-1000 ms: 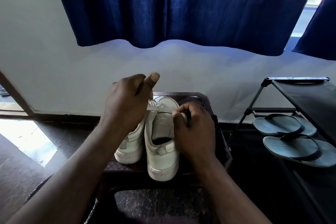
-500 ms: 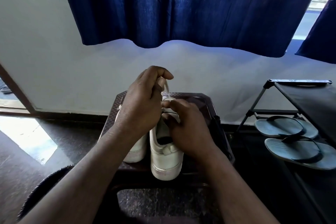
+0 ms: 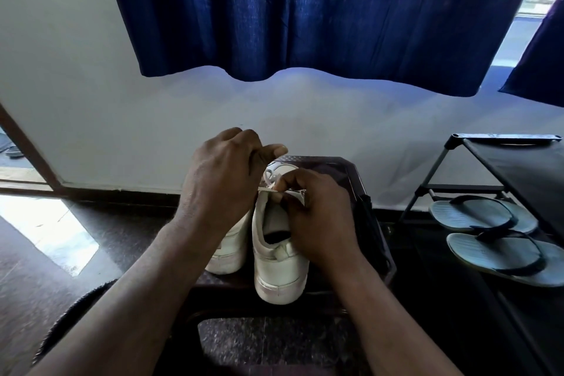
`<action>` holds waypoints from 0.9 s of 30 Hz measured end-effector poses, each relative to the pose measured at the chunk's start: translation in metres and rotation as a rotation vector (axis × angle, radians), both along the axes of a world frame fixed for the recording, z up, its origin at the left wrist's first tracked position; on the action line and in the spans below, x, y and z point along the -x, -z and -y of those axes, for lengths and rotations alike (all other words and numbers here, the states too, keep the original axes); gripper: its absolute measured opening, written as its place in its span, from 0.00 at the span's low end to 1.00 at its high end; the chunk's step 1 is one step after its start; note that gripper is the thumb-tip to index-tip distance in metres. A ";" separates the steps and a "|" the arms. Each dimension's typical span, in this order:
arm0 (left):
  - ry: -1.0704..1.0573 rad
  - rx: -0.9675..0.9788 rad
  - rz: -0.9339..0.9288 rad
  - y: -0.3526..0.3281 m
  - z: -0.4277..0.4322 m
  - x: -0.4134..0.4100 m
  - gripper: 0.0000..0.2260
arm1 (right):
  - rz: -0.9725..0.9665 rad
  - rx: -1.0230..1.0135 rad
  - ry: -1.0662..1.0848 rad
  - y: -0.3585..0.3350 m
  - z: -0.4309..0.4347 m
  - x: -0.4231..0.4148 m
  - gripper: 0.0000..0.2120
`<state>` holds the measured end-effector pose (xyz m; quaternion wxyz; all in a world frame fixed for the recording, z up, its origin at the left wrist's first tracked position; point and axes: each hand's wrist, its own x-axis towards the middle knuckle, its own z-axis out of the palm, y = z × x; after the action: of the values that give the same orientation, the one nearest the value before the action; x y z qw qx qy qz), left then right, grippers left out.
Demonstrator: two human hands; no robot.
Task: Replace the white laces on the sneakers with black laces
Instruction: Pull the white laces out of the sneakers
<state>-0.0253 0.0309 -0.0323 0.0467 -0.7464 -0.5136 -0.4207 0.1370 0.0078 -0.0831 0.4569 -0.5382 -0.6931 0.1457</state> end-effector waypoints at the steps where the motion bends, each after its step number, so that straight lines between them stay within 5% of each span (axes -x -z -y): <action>1: 0.005 0.018 -0.034 0.001 0.000 0.000 0.25 | -0.002 -0.015 0.015 0.002 0.000 0.000 0.07; 6: 0.135 0.182 -0.169 0.006 0.000 -0.001 0.25 | -0.107 -0.141 0.095 0.004 0.006 0.006 0.06; 15: 0.289 0.155 -0.142 0.005 0.002 0.015 0.18 | -0.092 -0.287 0.161 -0.001 0.011 0.010 0.06; 20: 0.307 0.228 -0.083 0.002 0.007 0.012 0.04 | -0.083 -0.272 0.135 -0.002 0.008 0.006 0.09; 27: 0.308 0.220 -0.193 -0.002 0.006 0.018 0.17 | -0.082 -0.225 0.117 -0.013 0.007 0.001 0.12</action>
<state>-0.0430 0.0245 -0.0306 -0.0510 -0.8536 -0.4294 -0.2906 0.1361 0.0009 -0.0704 0.5500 -0.5167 -0.6532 0.0622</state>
